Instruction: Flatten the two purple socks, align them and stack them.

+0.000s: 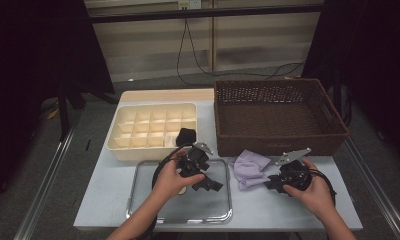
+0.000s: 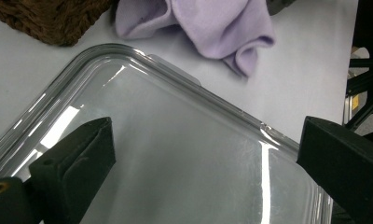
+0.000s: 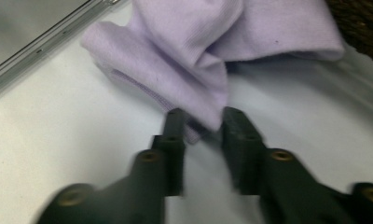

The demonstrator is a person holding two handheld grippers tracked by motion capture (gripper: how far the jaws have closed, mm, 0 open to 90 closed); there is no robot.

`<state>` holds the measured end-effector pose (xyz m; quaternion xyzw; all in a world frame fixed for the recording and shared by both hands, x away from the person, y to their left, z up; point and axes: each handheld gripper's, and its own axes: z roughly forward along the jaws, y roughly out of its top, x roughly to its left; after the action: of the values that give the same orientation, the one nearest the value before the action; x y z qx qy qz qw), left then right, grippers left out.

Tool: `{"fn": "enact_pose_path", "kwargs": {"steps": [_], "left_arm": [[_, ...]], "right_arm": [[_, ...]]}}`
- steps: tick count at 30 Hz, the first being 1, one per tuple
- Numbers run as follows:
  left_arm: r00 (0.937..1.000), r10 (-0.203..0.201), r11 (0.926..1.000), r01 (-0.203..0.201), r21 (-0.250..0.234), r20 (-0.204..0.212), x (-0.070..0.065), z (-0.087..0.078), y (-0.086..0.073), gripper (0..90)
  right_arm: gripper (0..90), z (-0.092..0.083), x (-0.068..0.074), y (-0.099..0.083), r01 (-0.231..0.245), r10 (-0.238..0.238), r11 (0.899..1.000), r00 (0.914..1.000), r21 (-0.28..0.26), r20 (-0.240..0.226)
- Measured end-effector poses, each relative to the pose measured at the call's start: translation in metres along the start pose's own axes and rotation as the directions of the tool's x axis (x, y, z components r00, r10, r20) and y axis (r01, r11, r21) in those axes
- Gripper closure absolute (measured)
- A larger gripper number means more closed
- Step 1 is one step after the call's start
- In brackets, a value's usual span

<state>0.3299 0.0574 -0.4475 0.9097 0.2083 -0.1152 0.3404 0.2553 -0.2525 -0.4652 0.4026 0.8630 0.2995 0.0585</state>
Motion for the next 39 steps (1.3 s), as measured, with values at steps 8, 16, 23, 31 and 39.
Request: {"fn": "enact_pose_path", "kwargs": {"steps": [8, 16, 23, 31, 39], "left_arm": [[0.9995, 0.022, 0.9995, -0.023, -0.022, -0.020, -0.003, 0.004, 0.006, 4.0], [0.9931, 0.115, 0.9924, -0.116, -0.042, -0.027, -0.012, 0.004, 0.011, 8.4], [0.9868, 0.161, 0.9853, -0.162, -0.055, -0.016, -0.023, 0.005, 0.016, 20.1], [0.9797, 0.201, 0.9776, -0.200, -0.066, 0.002, -0.031, 0.007, 0.017, 27.9], [0.9682, 0.250, 0.9660, -0.250, -0.065, -0.011, -0.037, 0.001, 0.016, 30.2]], "right_arm": [[88.3, 0.001, 0.002, 0.005, -0.025, 0.025, 1.000, 0.9979, -0.001, -0.059], [88.5, -0.009, 0.014, 0.016, -0.035, 0.028, 0.998, 0.9916, -0.051, -0.126], [88.6, -0.013, 0.023, 0.028, -0.018, 0.005, 0.997, 0.9864, -0.074, -0.165], [88.5, -0.011, 0.031, 0.036, -0.012, -0.003, 0.997, 0.9825, -0.080, -0.186], [88.6, -0.006, 0.036, 0.041, -0.003, -0.011, 0.998, 0.9805, -0.070, -0.196]]}}
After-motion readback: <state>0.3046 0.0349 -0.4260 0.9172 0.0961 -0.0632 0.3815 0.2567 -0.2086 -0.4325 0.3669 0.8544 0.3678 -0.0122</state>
